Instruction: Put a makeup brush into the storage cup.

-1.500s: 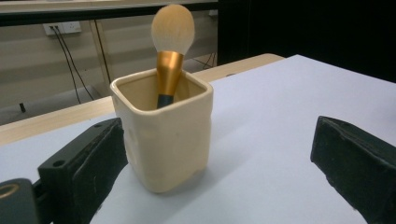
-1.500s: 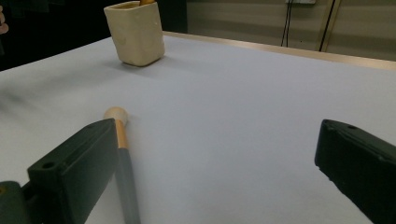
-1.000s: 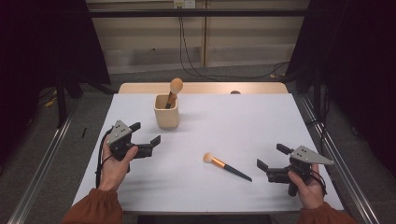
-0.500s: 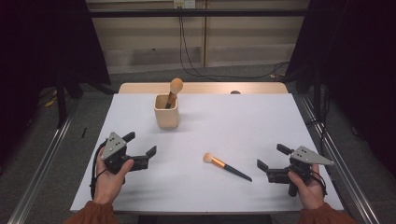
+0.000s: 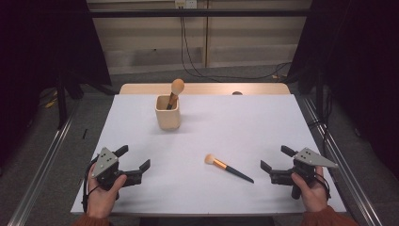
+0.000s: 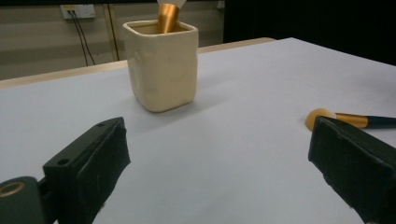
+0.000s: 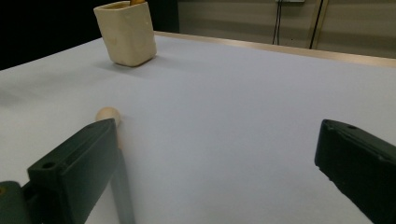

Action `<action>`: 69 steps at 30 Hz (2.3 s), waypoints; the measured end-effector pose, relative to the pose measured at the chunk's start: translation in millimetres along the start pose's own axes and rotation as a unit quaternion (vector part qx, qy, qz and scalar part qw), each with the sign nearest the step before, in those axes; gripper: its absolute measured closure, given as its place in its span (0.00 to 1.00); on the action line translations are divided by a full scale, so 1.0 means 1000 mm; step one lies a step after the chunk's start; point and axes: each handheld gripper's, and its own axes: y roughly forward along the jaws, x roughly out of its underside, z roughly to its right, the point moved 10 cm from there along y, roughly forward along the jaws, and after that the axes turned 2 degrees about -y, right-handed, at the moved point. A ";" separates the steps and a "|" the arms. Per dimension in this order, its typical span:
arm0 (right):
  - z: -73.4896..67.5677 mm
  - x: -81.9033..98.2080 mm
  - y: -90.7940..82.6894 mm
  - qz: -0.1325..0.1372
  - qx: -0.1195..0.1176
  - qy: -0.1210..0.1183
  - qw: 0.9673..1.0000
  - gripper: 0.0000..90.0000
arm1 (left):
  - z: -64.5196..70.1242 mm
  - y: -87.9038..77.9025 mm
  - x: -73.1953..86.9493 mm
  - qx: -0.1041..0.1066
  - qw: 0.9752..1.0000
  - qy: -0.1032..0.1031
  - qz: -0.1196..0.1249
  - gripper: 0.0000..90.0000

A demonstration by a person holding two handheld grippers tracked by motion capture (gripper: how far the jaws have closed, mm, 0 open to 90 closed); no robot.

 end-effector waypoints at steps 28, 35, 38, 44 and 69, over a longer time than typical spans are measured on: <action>-0.005 -0.001 0.002 0.001 -0.015 -0.008 1.000 0.00 | 0.003 -0.006 0.005 0.006 1.000 -0.010 0.003 0.05; -0.012 0.000 0.005 -0.003 -0.036 -0.011 0.999 0.00 | 0.010 -0.008 0.002 0.013 1.000 -0.002 0.005 0.05; -0.014 -0.002 0.010 -0.006 -0.041 -0.008 0.999 0.00 | 0.009 -0.008 0.003 0.014 1.000 -0.002 0.002 0.05; -0.023 -0.003 0.020 -0.018 -0.056 -0.022 0.998 0.00 | 0.008 -0.008 0.004 0.013 1.000 -0.003 0.000 0.05; -0.054 -0.026 0.064 -0.077 -0.122 -0.062 0.988 0.02 | -0.003 -0.005 0.005 -0.003 1.000 -0.011 0.002 0.04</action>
